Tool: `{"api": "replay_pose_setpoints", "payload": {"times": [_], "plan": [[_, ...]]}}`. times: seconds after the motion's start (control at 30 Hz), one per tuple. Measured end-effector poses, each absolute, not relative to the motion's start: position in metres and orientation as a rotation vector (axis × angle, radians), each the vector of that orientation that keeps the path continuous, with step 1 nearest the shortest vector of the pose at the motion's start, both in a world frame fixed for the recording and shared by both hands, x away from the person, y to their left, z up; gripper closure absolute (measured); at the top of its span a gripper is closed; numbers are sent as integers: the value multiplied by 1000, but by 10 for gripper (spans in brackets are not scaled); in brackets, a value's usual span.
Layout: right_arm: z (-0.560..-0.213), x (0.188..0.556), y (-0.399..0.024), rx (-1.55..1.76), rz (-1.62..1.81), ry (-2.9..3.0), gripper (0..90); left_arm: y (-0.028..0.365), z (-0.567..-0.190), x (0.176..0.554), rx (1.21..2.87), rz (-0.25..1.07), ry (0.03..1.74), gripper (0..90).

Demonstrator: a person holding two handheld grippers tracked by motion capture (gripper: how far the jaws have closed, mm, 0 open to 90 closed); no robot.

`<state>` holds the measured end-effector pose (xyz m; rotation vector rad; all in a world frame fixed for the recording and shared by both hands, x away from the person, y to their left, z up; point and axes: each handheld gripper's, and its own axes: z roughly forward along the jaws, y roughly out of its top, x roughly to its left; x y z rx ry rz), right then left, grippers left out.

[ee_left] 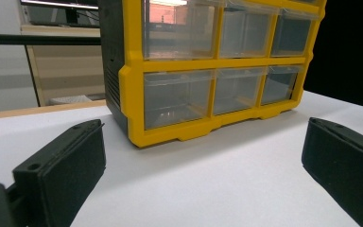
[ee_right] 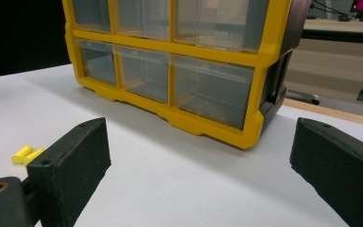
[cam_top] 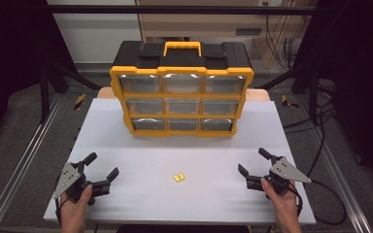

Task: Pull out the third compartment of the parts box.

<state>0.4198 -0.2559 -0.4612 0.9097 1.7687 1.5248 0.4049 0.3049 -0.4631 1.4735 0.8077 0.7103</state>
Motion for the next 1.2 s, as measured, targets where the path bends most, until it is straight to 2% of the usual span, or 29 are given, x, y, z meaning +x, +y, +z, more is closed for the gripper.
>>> {"api": "replay_pose_setpoints", "payload": {"times": [0.67, 0.87, 1.2], "plan": [[-456, 418, -241, 961, 1337, 1756, 49, 294, -466, 420, 1467, 714, 836, 0], [-434, 430, -229, 935, 1231, 1736, 71, 282, -472, 434, 1531, 691, 825, 3], [-385, 467, -202, 821, 1066, 1796, 92, 281, -470, 428, 1538, 696, 825, 4]]}}
